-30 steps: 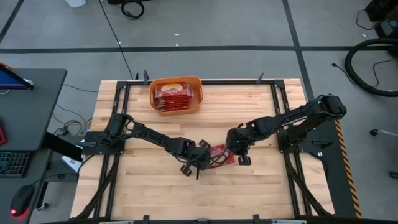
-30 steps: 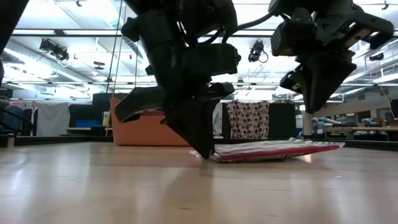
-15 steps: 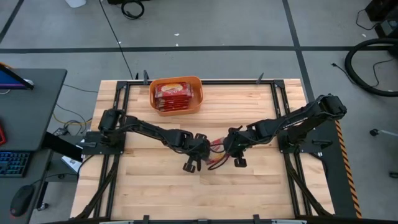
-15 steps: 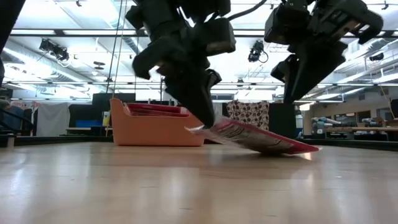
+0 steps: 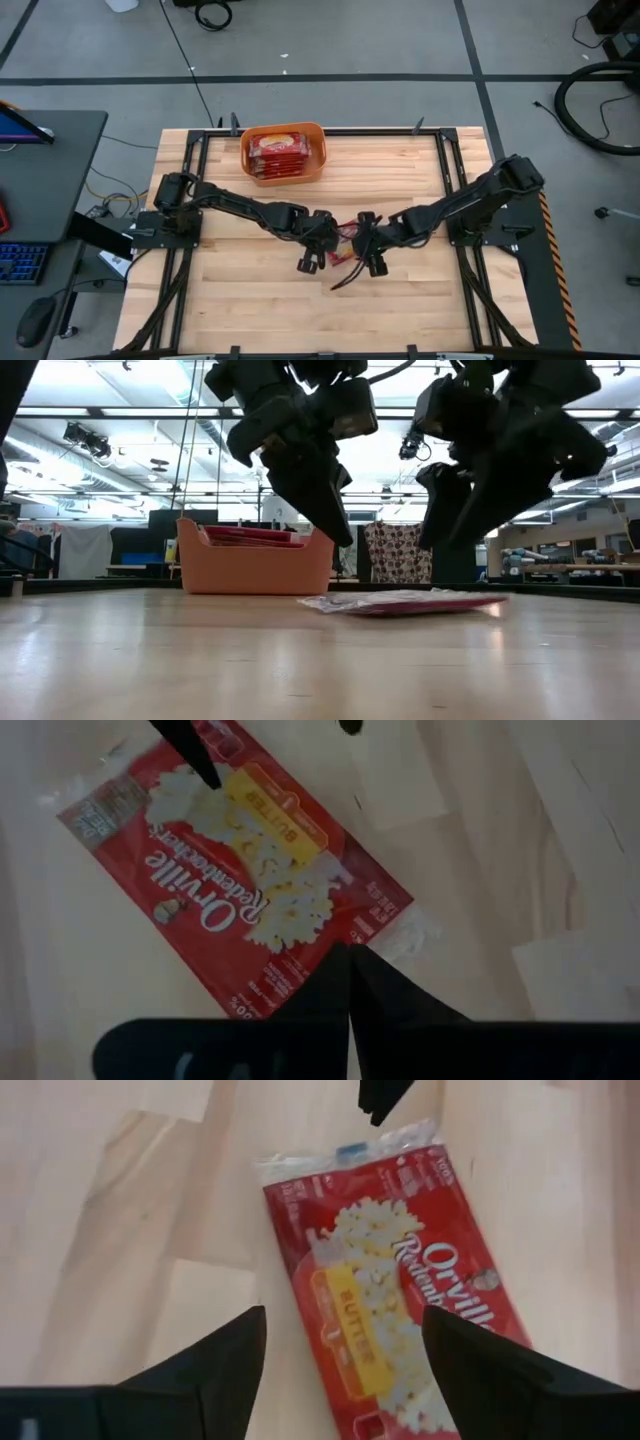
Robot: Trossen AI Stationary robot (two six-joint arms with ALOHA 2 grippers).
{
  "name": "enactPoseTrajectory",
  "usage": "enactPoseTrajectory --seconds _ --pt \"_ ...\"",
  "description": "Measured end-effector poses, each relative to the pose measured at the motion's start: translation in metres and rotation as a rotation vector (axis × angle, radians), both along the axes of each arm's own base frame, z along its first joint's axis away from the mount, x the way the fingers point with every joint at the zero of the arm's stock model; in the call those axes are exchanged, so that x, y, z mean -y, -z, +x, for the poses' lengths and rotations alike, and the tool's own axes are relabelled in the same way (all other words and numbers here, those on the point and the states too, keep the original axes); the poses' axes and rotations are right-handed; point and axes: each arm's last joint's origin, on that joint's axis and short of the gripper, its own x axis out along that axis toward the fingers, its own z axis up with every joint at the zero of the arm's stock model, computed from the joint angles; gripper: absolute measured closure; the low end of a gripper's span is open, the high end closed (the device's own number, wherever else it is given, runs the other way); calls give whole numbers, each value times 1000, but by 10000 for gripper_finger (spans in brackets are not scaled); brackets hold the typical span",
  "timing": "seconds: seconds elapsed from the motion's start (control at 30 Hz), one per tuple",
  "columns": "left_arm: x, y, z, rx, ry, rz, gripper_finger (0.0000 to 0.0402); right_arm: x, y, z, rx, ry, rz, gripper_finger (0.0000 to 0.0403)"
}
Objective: Sort popcorn bags into baskets
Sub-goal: Put the red popcorn bag into the orange bin
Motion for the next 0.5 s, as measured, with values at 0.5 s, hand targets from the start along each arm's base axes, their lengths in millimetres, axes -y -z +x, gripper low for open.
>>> enactPoseTrajectory --seconds 0.5 --pt "-1 0 0 13 -67 124 322 -17 24 -10 -23 11 -196 190"
